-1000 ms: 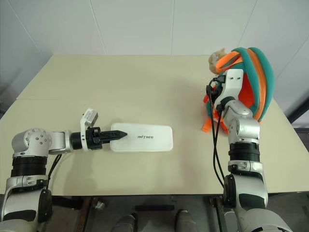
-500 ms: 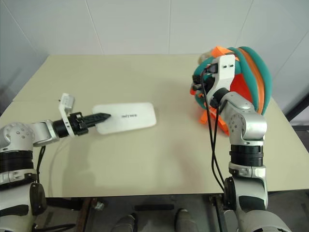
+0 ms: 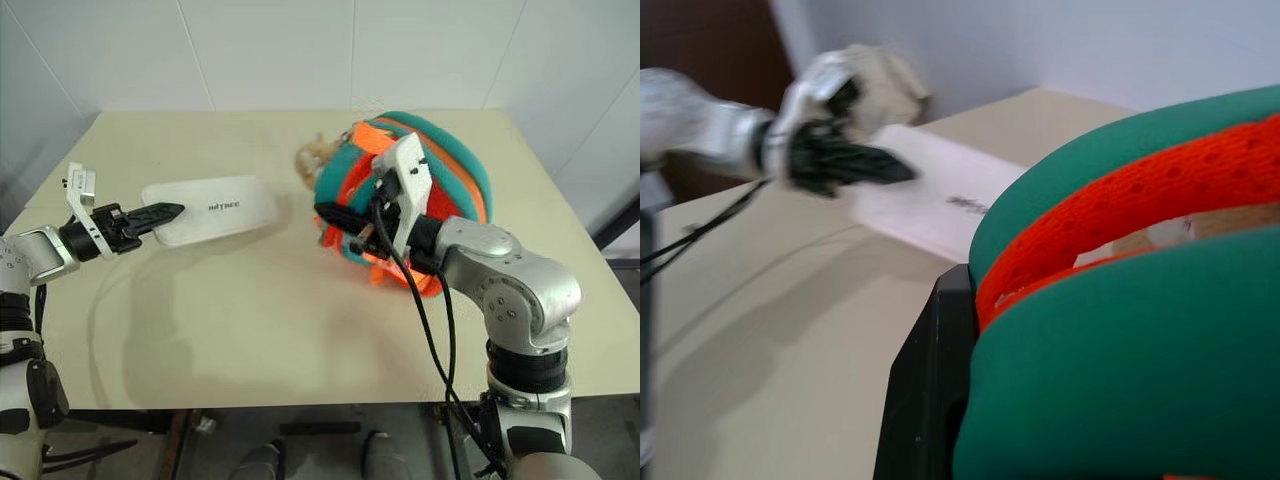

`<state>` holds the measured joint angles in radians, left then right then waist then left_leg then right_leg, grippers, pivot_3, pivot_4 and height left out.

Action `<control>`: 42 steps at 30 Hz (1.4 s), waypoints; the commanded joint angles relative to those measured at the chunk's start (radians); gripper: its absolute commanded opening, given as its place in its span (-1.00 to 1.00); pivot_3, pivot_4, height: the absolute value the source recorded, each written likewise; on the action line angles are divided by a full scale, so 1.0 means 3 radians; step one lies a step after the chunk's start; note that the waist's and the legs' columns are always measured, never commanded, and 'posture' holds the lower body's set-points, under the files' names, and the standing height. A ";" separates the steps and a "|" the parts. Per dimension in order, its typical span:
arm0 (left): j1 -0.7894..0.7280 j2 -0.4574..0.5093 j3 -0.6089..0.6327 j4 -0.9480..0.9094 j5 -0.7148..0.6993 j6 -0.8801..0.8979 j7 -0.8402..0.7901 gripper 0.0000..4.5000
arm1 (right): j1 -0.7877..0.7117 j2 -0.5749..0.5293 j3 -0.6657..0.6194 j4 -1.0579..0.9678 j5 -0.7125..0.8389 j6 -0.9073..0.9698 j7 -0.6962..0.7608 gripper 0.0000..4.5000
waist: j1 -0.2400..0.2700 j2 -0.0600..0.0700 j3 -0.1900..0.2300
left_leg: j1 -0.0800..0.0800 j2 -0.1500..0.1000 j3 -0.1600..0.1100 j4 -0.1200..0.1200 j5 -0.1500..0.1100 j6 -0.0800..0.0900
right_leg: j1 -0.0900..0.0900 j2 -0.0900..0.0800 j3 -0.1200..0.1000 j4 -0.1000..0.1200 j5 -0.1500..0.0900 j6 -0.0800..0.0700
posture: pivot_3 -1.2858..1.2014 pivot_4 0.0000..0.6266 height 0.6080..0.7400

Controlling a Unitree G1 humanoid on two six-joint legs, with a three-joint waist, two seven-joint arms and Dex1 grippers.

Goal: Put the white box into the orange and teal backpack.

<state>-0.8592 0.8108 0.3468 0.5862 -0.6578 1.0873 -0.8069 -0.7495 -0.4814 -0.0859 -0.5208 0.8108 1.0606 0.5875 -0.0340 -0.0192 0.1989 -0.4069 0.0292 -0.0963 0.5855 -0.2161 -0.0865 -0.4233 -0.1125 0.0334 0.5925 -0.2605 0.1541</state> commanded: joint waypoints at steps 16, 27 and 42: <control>-0.0146 0.0015 0.0000 0.0039 0.0091 -0.0431 -0.0250 -0.41 | 0.0283 -0.1019 -0.0127 -0.0278 0.0532 -0.0662 0.1570 -1.00 | 0.0017 -0.0007 0.0004 | 0.0000 0.0000 0.0001 0.0006 0.0000 0.0000 | -0.0001 0.0000 0.0000 0.0002 0.0000 0.0000 | 0.03 -0.52 1.00; 0.0040 0.0061 0.0068 -0.0263 0.0021 -0.1291 -0.1164 -0.41 | 0.0410 -0.1261 -0.0014 0.0237 0.0058 -0.1229 0.2095 -1.00 | 0.0019 -0.0010 0.0005 | -0.0002 0.0000 0.0005 0.0019 -0.0002 -0.0003 | 0.0000 -0.0001 0.0001 0.0005 0.0000 0.0000 | 0.03 -0.52 1.00; 0.0226 0.0140 0.0515 -0.0346 -0.0439 -0.1511 -0.1996 -0.42 | 0.0596 -0.1219 -0.0071 0.0266 0.0084 -0.1171 0.1872 -1.00 | 0.0021 -0.0010 0.0005 | -0.0002 0.0001 0.0005 0.0024 -0.0002 -0.0004 | 0.0000 -0.0001 0.0002 0.0011 0.0000 0.0000 | 0.03 -0.52 1.00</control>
<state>-0.7919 0.8233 0.4726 0.5228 -0.7503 0.6334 -1.3667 -0.5716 -0.8482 -0.0745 -0.4242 0.8140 0.7104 1.1617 -0.0277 -0.0221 0.2005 -0.4075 0.0296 -0.0947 0.5930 -0.2168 -0.0878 -0.4232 -0.1128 0.0341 0.5960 -0.2605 0.1540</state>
